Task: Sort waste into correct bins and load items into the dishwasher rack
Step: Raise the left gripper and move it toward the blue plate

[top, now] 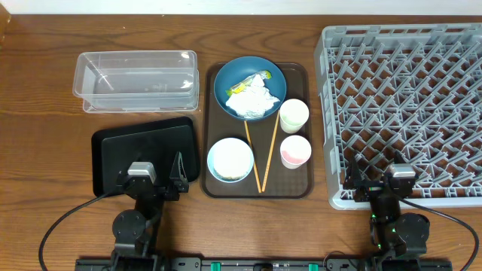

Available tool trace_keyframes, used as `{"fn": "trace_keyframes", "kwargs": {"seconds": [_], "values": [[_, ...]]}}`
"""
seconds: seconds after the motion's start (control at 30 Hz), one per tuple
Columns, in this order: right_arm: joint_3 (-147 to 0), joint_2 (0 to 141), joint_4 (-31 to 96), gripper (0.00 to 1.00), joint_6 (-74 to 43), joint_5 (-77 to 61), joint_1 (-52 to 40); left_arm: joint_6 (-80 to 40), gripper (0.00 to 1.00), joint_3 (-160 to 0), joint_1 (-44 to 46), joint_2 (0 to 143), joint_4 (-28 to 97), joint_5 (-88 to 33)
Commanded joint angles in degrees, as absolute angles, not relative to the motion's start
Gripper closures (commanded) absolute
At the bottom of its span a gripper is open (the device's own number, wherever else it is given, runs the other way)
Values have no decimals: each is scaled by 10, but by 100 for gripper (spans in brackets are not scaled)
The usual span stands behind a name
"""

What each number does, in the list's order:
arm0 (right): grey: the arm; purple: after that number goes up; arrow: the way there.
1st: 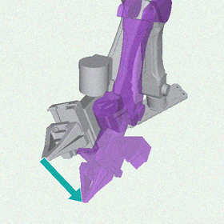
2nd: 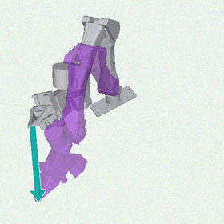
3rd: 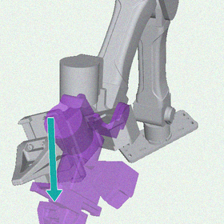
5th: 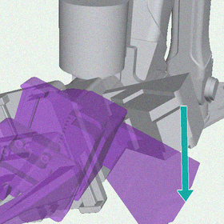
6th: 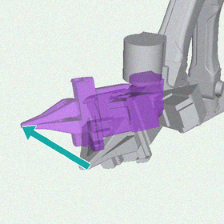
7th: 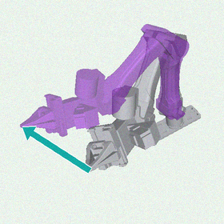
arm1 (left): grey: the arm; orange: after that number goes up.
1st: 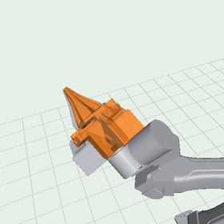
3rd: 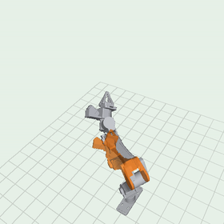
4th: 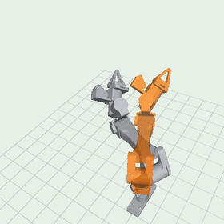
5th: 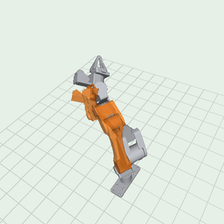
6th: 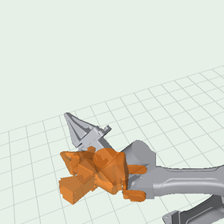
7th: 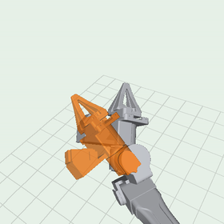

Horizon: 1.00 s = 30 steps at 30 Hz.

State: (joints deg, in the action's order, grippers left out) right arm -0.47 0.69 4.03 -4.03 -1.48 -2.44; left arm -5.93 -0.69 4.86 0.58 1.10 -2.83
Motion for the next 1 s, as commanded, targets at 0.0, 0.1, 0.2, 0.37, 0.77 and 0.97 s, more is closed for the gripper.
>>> {"fn": "trace_keyframes", "kwargs": {"seconds": [0.0,0.1,0.2,0.37,0.77,0.97], "values": [[-3,6,41,1,-36,-15,-29,-56,5,-2,47,3,38,-23],[-3,6,41,1,-36,-15,-29,-56,5,-2,47,3,38,-23],[-3,6,41,1,-36,-15,-29,-56,5,-2,47,3,38,-23],[-3,6,41,1,-36,-15,-29,-56,5,-2,47,3,38,-23],[-3,6,41,1,-36,-15,-29,-89,5,-3,47,14,38,-23],[-10,6,41,1,-52,-9,-29,-89,5,-32,47,46,39,-23]]}}
